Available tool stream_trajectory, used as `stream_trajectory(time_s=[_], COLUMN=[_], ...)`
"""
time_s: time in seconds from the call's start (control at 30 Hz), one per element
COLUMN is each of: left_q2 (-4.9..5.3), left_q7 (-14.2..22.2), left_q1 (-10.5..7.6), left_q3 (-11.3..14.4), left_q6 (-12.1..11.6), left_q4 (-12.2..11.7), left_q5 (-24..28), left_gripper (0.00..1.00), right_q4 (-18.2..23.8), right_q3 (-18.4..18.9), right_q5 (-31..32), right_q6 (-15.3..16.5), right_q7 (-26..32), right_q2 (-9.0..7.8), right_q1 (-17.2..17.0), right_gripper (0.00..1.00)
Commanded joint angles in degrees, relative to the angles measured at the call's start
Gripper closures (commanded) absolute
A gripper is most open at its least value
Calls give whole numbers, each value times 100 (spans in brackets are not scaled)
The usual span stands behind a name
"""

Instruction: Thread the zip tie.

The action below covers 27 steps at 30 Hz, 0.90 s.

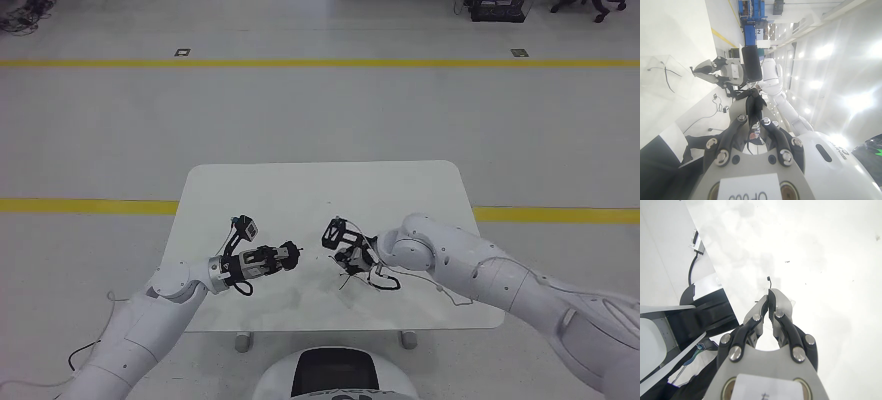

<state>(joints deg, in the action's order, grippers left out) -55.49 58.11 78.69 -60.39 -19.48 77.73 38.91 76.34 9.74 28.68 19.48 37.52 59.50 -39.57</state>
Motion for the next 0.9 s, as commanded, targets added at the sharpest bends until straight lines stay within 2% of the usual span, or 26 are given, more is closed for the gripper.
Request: stream_trajectory(time_s=[0.0,0.27,0.37,0.5,0.6,0.67,0.77,0.87], left_q2=[0,0,0,0,0,0,0,0], left_q7=[0,0,0,0,0,0,0,0], left_q1=[0,0,0,0,0,0,0,0], left_q3=[0,0,0,0,0,0,0,0], left_q6=[0,0,0,0,0,0,0,0], left_q4=[0,0,0,0,0,0,0,0], left_q5=[0,0,0,0,0,0,0,0], left_gripper=[100,100,100,100,100,100,100,100], right_q4=[-3,-3,-32,26,143,235,477,741], right_q3=[0,0,149,596,954,1246,1604,1811], right_q5=[11,11,-31,-263,-493,-682,-1031,-1298], right_q6=[0,0,-155,-346,-299,-102,0,0], right_q7=[38,38,-333,-1206,-1811,-2239,-2639,-2710], right_q2=[-7,-7,-33,-208,-378,-521,-696,-819], right_q1=[-4,-4,-149,-487,-780,-1026,-1393,-1613], right_gripper=[100,100,100,100,100,100,100,100])
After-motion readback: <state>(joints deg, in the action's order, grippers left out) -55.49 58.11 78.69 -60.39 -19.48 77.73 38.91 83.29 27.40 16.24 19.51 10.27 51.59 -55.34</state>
